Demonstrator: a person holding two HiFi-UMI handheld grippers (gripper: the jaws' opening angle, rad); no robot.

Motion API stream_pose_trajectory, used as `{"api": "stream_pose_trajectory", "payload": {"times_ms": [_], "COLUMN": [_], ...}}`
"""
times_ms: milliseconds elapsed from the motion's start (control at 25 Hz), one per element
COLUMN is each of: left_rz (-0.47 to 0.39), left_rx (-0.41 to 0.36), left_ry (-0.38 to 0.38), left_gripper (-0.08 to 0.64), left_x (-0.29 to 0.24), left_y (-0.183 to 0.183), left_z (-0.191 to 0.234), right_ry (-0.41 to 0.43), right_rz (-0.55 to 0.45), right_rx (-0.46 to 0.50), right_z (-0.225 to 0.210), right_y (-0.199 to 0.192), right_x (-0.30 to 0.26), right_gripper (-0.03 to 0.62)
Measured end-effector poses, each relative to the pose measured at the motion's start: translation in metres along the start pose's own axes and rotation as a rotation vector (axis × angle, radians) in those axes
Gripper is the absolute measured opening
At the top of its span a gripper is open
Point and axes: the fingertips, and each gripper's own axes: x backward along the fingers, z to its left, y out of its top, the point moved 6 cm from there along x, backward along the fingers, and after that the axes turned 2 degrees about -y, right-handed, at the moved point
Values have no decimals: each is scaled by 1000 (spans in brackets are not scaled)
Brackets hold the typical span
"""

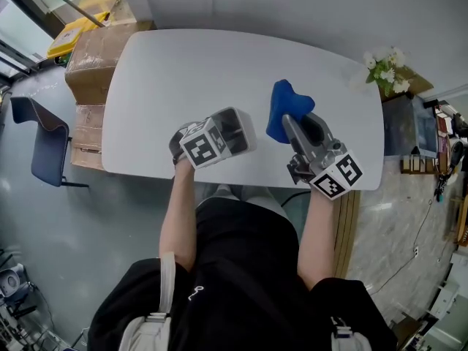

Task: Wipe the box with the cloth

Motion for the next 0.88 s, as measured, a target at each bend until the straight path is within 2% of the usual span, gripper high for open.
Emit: {"api": "stream_pose_trajectory", "payload": {"times_ms": [520, 720, 880], "left_rz": [344, 381, 436], "left_rx": [-116, -123, -179], "left_ry": [-52, -64, -52], "left_gripper": [49, 49, 49], "left_x": [-52, -59, -66], "left_y": [-18, -24, -21], "left_z": [2, 4, 4], "right_ry": [-99, -114, -111], "right_rz": [24, 32, 41], "right_rx": [3, 2, 6], "right_z": [-21, -24, -25], "right_y": [-1, -3, -4], "right_x": [5, 6, 5], "right_gripper": [55, 55, 55]}}
